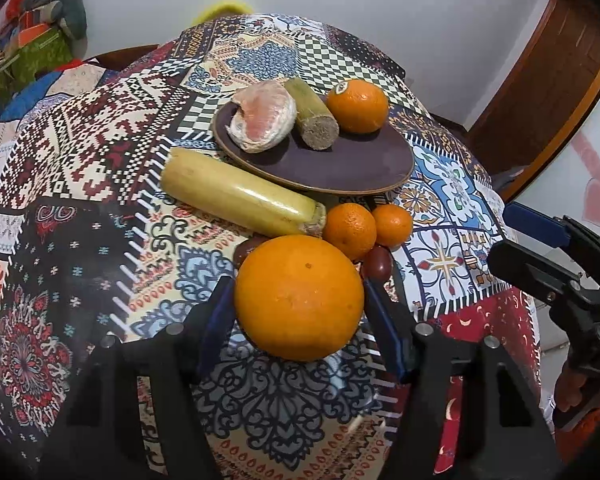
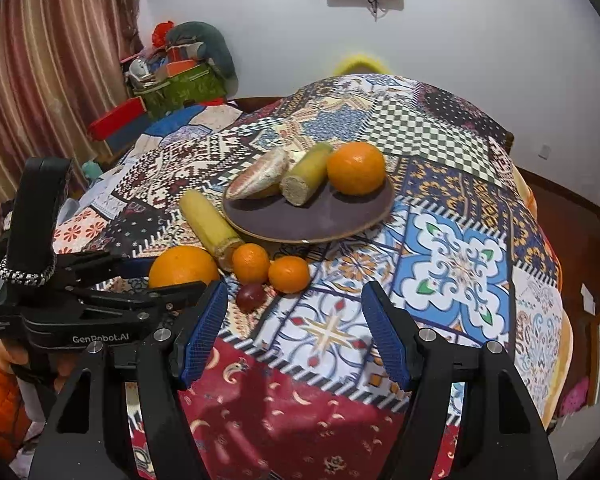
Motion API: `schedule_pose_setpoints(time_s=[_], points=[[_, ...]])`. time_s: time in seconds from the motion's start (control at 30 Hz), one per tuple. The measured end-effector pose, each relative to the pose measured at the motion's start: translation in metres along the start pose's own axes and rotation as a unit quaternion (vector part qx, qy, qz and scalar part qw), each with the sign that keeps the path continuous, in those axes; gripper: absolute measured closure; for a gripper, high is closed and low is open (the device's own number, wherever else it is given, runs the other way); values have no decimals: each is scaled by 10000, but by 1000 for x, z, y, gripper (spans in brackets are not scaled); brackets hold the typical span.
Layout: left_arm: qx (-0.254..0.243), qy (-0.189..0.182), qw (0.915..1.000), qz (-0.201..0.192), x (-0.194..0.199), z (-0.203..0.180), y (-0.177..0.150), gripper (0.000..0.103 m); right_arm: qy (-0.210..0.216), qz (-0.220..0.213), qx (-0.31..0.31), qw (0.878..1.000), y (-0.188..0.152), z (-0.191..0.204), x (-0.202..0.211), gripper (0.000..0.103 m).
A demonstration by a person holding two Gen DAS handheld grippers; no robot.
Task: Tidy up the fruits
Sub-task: 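Move both open tools back toward the remaining fruit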
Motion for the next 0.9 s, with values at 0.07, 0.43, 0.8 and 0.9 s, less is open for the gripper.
schedule_pose_setpoints(time_s=[0.07,0.43,0.8,0.9], points=[[24,58,10000,-71,6,4,1,39,60,-10,84,9999,4,7,-1,37],[213,718,9957,-550,54,65,0,39,318,109,619,9975,24,53,-35,37],[74,684,9955,-645,50,85,-8,39,330,739,932,9923,30,76,-84,61],[60,586,9959,-694,47,87,-7,39,288,791,988,9915,28,79,-85,62]])
Point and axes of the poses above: each gripper's, at about its wrist camera, not at the fingertips, and x roughly against the way its jaws point, z to its left, y to its top, the point moved 4 cm from there along -x, roughly the way its jaws point, and after that the axes turned 7 degrees about -y, right-handed, at the moved point
